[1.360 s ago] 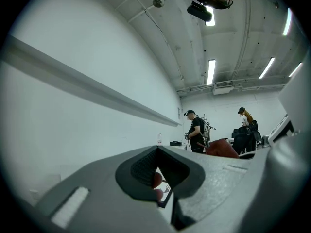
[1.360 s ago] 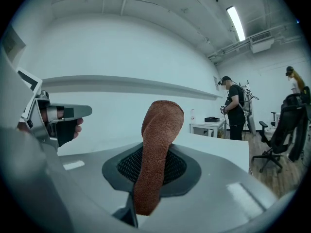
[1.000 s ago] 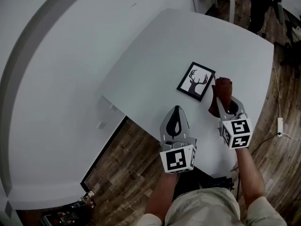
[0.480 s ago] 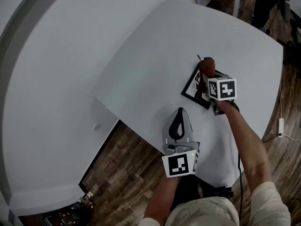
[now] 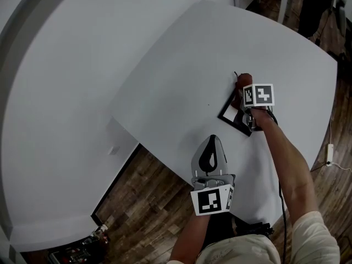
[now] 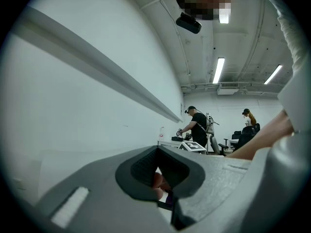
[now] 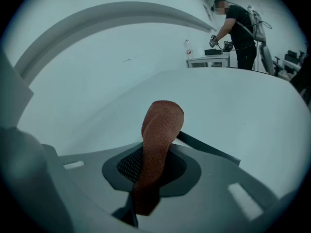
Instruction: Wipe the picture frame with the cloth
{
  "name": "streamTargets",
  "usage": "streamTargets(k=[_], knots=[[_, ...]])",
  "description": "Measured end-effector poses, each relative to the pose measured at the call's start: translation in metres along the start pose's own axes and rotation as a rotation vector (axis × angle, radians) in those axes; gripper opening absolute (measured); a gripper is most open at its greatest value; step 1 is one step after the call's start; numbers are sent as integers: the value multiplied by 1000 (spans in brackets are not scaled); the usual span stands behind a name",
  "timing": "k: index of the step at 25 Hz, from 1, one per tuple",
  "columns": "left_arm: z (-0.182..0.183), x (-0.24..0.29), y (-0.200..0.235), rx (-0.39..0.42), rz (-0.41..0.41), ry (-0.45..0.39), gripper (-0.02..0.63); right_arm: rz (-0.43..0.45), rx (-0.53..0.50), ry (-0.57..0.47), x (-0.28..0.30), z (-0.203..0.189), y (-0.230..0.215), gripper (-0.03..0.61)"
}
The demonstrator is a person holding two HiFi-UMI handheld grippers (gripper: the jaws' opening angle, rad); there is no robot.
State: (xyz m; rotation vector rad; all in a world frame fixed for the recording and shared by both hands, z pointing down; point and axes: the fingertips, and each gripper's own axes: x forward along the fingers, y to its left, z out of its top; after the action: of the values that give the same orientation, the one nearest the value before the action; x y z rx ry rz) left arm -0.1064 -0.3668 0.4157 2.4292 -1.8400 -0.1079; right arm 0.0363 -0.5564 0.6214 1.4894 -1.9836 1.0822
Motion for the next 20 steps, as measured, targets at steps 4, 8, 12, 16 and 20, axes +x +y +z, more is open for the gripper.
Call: streamTargets(k=[4,8,12,16,20], knots=[[-2,0,-2,-5,-8,-2,0,-26,3,8,-6,-5,-8,95],[-11,1,-7,5,-26,16,0,-65,15,18,-22,-17,-29,95],[-11,5,-17,-17,-35,8,0,-105,57,14,-41,-29,-60,95],[-14,4,-20,-13,-53,15,0,-122,91,-4,-51,-34,-73,95],[-15,2,-25,-2,-62,23,0,-126,103,-15,-57,-34,-79,95]])
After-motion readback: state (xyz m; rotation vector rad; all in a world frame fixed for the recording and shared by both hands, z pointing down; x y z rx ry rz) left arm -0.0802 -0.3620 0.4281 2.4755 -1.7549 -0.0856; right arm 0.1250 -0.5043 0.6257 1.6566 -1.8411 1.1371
